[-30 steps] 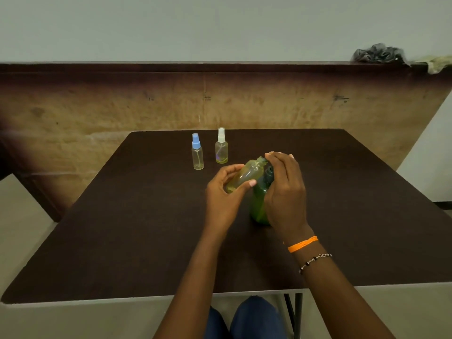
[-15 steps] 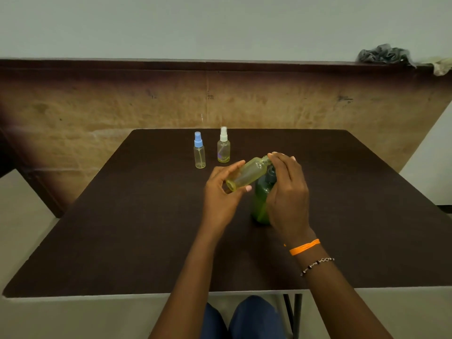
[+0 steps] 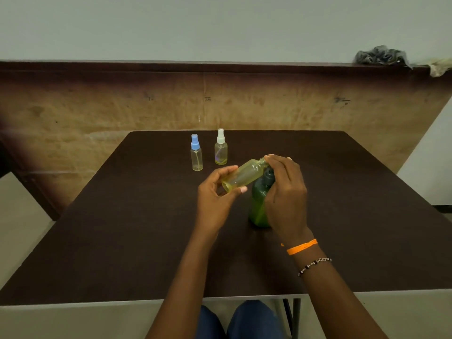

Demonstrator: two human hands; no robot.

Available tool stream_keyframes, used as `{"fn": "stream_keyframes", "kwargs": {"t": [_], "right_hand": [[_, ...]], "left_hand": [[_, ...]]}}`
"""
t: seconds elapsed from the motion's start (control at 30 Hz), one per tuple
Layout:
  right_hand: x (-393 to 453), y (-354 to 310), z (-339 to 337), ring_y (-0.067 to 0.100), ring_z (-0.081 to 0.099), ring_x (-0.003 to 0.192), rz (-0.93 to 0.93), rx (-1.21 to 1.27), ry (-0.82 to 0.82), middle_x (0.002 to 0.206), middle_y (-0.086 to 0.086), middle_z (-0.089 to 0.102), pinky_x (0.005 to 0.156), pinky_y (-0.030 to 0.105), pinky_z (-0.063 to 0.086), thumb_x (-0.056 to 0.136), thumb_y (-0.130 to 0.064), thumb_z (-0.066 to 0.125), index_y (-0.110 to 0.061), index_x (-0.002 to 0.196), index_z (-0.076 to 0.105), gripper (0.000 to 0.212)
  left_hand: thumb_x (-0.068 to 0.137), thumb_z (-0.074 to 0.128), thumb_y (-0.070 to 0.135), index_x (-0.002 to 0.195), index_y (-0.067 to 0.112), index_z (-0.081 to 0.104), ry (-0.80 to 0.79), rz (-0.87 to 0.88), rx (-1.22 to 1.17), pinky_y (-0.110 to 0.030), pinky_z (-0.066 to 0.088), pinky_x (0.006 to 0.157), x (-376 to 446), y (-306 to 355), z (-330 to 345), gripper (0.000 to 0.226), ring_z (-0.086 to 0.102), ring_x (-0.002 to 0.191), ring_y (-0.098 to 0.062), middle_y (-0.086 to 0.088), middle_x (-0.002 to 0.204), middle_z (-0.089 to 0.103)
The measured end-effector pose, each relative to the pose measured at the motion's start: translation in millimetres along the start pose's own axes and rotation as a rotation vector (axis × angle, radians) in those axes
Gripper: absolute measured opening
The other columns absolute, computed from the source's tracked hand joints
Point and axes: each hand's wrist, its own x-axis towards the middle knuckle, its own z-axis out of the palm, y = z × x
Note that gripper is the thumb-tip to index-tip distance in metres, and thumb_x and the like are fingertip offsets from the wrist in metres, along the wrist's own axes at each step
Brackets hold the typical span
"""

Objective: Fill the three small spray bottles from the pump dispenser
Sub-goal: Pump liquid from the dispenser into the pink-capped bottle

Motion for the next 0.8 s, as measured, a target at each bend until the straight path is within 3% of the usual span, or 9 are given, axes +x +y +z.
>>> {"fn": "stream_keyframes", "kwargs": {"t": [0.43,0.63,0.73,0.8], "right_hand": [[-5,0,6,0.026,0.052,0.104,-0.008,-0.036,0.038,0.105,0.020,0.062,0.103,0.043,0.038,0.081,0.006,0.036,0.008,0.108,0.063,0.038],[10,-1,-5,0.027,0.055,0.098,0.031,0.030,-0.005,0.102,0.018,0.064,0.103,0.034,0.037,0.079,0.000,0.030,0.006,0.103,0.066,0.044],[9,-2,-1,0.027,0.056,0.099,0.049,0.035,0.007,0.105,0.017,0.064,0.102,0.037,0.039,0.078,0.001,0.030,0.005,0.106,0.065,0.045],[5,-2,2,0.025,0.055,0.102,0.049,0.039,0.028,0.107,0.018,0.064,0.102,0.040,0.039,0.079,0.004,0.031,0.006,0.108,0.064,0.044]], "left_hand": [[0.070,0.072,-0.008,0.099,0.028,0.063,-0.001,-0.011,-0.015,-0.014,0.050,0.078,2,-1,-2,0.047,0.062,0.097,0.004,0.012,0.102,0.066],[0.070,0.073,-0.007,0.103,0.027,0.064,0.044,0.019,-0.018,-0.018,0.049,0.085,2,1,-1,0.049,0.061,0.104,-0.005,-0.005,0.115,0.059],[0.071,0.072,-0.007,0.104,0.027,0.063,0.033,0.013,-0.014,-0.018,0.050,0.085,4,1,0,0.048,0.061,0.103,-0.003,-0.008,0.117,0.058],[0.072,0.072,-0.005,0.105,0.027,0.063,0.024,-0.006,-0.017,-0.026,0.051,0.090,4,-1,0,0.047,0.061,0.105,-0.006,-0.008,0.118,0.059]]}}
